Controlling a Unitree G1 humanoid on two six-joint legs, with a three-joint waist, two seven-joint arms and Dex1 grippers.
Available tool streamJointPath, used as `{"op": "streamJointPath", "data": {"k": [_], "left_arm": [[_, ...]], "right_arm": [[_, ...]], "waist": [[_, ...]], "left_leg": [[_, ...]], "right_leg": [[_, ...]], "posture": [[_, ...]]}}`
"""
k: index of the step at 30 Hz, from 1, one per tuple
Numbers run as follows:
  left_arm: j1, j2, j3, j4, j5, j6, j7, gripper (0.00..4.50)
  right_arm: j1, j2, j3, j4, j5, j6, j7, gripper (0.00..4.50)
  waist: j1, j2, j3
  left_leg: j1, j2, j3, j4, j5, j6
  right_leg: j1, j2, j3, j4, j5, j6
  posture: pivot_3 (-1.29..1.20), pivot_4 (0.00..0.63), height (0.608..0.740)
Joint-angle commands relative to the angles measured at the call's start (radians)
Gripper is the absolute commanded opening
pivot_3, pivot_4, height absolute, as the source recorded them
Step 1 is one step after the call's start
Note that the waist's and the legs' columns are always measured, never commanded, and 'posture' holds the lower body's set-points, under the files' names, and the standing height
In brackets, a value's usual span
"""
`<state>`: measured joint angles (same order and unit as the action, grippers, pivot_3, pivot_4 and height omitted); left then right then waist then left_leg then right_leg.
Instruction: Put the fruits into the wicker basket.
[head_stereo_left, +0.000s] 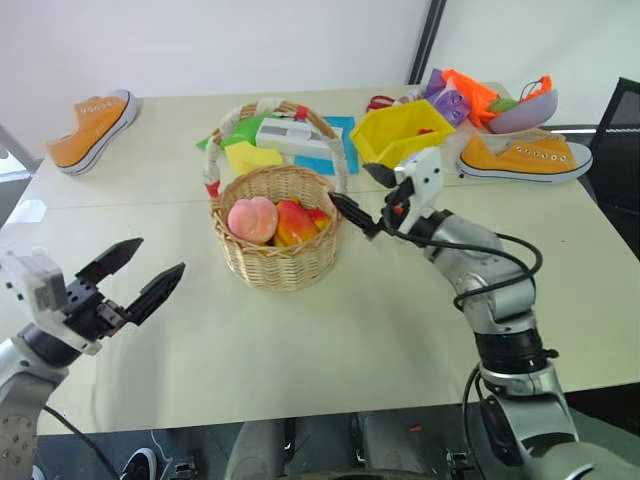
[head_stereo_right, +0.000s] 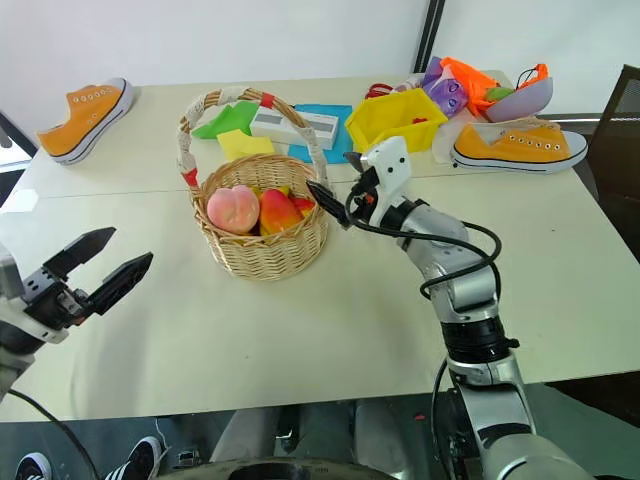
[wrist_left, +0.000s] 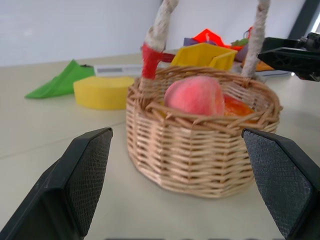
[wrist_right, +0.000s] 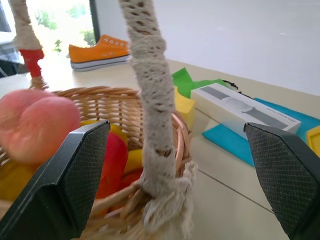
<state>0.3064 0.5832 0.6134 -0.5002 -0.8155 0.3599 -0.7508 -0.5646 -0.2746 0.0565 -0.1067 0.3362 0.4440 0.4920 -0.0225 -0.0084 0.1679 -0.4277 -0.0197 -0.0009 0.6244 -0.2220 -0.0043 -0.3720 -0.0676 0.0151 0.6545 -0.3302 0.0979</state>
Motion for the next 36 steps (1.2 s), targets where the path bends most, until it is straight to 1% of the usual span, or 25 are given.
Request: {"op": "streamJointPath", "data": {"k": [1,7,8,9,13,17,22,26,29,32,36], "left_arm": [[0.011,-0.007,0.024,-0.007,0.016,-0.044,-0.004,4.50],[0.017,-0.014,0.013,-0.018,0.005,-0.046,-0.001,4.50],[0.016,-0.015,0.008,-0.021,0.006,-0.046,0.000,4.50],[0.013,-0.016,0.002,-0.023,0.008,-0.045,0.002,4.50],[-0.014,-0.015,-0.031,-0.027,0.008,-0.034,0.010,4.50],[-0.058,-0.017,-0.091,-0.028,0.003,-0.020,0.016,4.50],[-0.161,-0.014,-0.184,-0.005,0.007,-0.005,0.019,4.50],[-0.230,-0.002,-0.250,0.015,0.000,0.028,-0.005,4.50],[-0.263,0.010,-0.280,0.042,0.001,0.039,-0.041,4.50],[-0.305,0.009,-0.320,0.063,0.010,0.046,-0.057,4.50],[-0.337,-0.002,-0.371,0.094,0.033,0.037,-0.085,4.50]], "right_arm": [[-0.036,0.019,0.002,0.001,-0.003,-0.032,0.011,3.71],[-0.038,0.030,-0.008,-0.004,0.011,-0.026,0.031,0.59],[-0.037,0.028,-0.015,-0.003,0.012,-0.028,0.032,0.19],[-0.037,0.026,-0.024,0.002,0.016,-0.029,0.033,0.03],[-0.044,-0.002,-0.069,0.022,0.013,-0.047,0.031,0.03],[-0.019,-0.063,-0.138,0.022,0.015,-0.069,0.040,0.03],[0.059,-0.217,-0.272,0.021,0.031,-0.113,0.091,0.03],[0.174,-0.349,-0.392,-0.009,0.081,-0.108,0.166,0.03],[0.234,-0.406,-0.459,0.016,0.079,-0.135,0.176,0.03],[0.264,-0.427,-0.506,0.048,0.073,-0.166,0.159,0.03],[0.282,-0.416,-0.525,0.053,0.068,-0.195,0.125,0.03]], "waist": [[0.003,0.000,0.000],[0.002,0.000,0.000],[0.001,0.000,0.000],[0.001,0.000,0.000],[0.003,0.000,0.000],[0.011,0.000,0.000],[0.011,0.000,0.000],[0.010,0.000,0.000],[0.008,0.001,0.000],[0.009,0.001,0.000],[0.010,0.001,0.000]], "left_leg": [[0.000,0.000,0.000,0.000,0.000,0.000],[0.000,0.000,0.000,0.000,0.000,0.000],[0.000,0.000,0.000,0.000,0.000,0.000],[0.000,0.000,0.000,0.000,0.000,0.000],[0.000,0.000,0.000,-0.001,0.000,0.000],[0.000,0.000,0.000,-0.001,0.000,0.000],[0.000,-0.001,0.000,-0.001,0.000,0.000],[0.000,-0.001,0.000,-0.001,0.000,0.000],[0.000,0.000,0.000,-0.001,0.000,0.001],[0.001,0.000,0.000,0.000,0.000,0.001],[0.001,0.000,0.000,0.004,0.000,0.002]], "right_leg": [[0.000,0.000,0.000,0.000,0.000,0.000],[0.000,0.000,0.000,-0.001,0.000,0.000],[0.000,0.000,0.000,-0.001,0.000,0.000],[0.000,0.000,0.000,-0.001,0.000,0.000],[0.000,0.000,0.000,-0.001,0.000,0.000],[0.000,0.000,0.000,-0.002,0.000,0.000],[0.003,-0.001,0.000,-0.003,0.000,0.000],[0.003,0.000,-0.001,-0.003,0.000,0.000],[0.004,0.000,-0.001,-0.003,0.000,0.001],[0.005,0.001,-0.001,-0.002,0.000,0.001],[0.008,0.001,-0.001,-0.002,0.000,0.001]], "posture": [[0.00,0.150,0.740],[0.00,0.150,0.740],[0.00,0.150,0.740],[0.00,0.150,0.740],[0.00,0.150,0.740],[0.00,0.150,0.740],[0.00,0.150,0.740],[0.00,0.150,0.740],[0.00,0.150,0.740],[0.00,0.150,0.740],[0.00,0.150,0.740]]}}
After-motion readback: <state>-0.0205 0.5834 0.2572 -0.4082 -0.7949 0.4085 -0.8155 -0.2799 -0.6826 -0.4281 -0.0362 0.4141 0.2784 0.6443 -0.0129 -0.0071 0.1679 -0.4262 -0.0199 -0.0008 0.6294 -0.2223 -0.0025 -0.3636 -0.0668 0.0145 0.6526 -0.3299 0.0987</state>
